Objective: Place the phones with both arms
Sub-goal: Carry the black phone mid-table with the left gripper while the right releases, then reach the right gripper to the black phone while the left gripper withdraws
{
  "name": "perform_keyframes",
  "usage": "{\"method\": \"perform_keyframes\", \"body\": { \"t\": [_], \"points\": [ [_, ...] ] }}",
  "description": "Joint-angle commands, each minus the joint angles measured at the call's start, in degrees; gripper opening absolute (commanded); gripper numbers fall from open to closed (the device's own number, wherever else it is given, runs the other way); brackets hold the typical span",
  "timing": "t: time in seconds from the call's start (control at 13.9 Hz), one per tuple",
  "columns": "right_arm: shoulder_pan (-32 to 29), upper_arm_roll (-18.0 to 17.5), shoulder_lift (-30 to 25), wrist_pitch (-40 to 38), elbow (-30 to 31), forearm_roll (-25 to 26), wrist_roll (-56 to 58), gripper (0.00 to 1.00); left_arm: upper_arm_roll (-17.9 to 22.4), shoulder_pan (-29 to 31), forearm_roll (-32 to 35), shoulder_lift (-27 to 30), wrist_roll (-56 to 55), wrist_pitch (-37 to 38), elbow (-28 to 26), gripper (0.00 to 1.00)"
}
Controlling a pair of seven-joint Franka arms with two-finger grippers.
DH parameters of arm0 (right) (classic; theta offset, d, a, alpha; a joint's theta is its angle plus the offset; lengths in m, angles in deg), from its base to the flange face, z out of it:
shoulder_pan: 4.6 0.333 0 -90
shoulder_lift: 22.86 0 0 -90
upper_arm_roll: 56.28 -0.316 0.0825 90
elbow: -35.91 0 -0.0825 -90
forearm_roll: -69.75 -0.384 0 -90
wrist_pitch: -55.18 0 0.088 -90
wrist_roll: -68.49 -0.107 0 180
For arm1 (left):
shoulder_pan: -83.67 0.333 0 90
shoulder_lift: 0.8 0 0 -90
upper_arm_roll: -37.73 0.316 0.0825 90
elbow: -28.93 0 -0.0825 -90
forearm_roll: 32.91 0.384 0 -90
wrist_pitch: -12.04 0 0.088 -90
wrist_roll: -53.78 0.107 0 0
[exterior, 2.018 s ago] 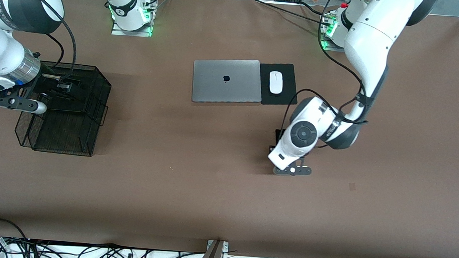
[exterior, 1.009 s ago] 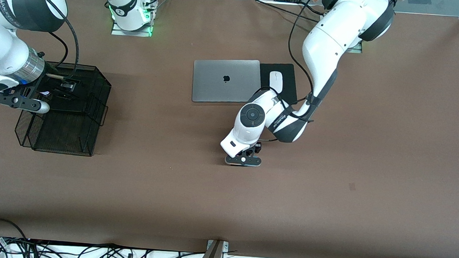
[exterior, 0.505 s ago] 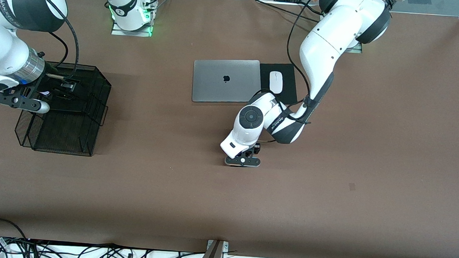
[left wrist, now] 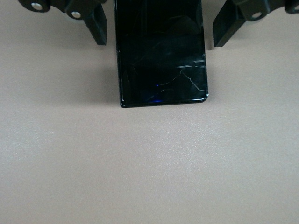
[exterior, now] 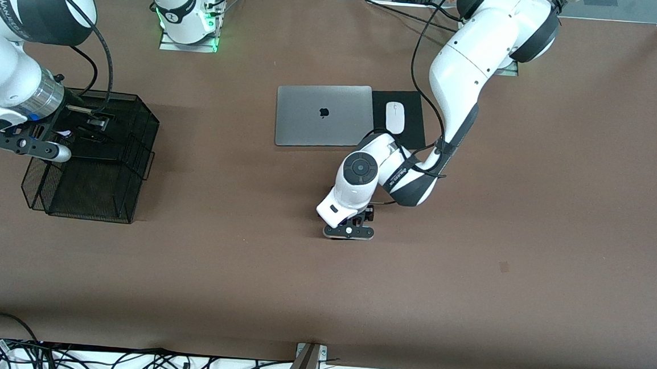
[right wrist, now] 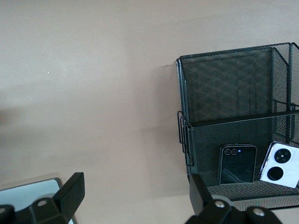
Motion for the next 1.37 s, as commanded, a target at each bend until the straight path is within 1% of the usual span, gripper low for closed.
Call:
{"method": "perform_keyframes", "body": {
  "t": [0.0, 0.14, 0.36, 0.58, 0.79, 0.87, 1.08, 1.23, 1.3],
  "points": [
    [0.0, -0.1, 0.4, -1.4, -1.3, -0.6, -0.7, 0.99, 0.9, -1.0, 0.2, -1.1, -0.5, 0.4, 2.3, 1.00],
    [0.0, -0.2, 0.4, -1.3, -1.3, -0.6, -0.7, 1.00, 0.9, -0.9, 0.3, -0.5, -0.5, 1.2, 2.3, 1.00],
    [0.0, -0.8, 0.4, -1.3, -1.3, -0.6, -0.6, 1.00, 0.9, -0.1, 0.3, 2.5, 0.2, 8.9, 2.5, 1.00],
    [0.0, -1.5, 0.4, -1.3, -1.6, -0.6, -1.1, 1.00, 0.9, 1.6, 0.3, 5.4, 2.9, 14.1, 2.5, 1.00],
    [-0.1, -6.2, 0.7, -0.8, -3.4, -0.6, -7.6, 1.00, 0.9, 3.9, 0.6, 8.3, 9.8, 19.4, 2.4, 1.00],
    [-0.1, -8.1, 1.8, -0.7, -4.6, -0.6, -9.5, 1.00, 0.9, 4.9, 0.7, 9.1, 12.3, 20.6, 2.4, 1.00],
    [-0.1, -14.6, 6.7, -0.5, -9.5, -0.5, -19.1, 1.00, 0.8, 9.6, 0.6, 12.3, 21.4, 25.3, 1.5, 1.00],
    [0.0, -19.0, 10.6, -0.5, -13.9, 0.1, -23.8, 1.00, 0.8, 12.3, 0.5, 13.2, 25.1, 27.4, 1.2, 1.00],
    [0.0, -20.6, 12.2, -0.2, -16.0, 0.1, -25.6, 1.00, 0.8, 13.7, 0.6, 13.8, 26.5, 28.7, 1.2, 1.00]
  ]
}}
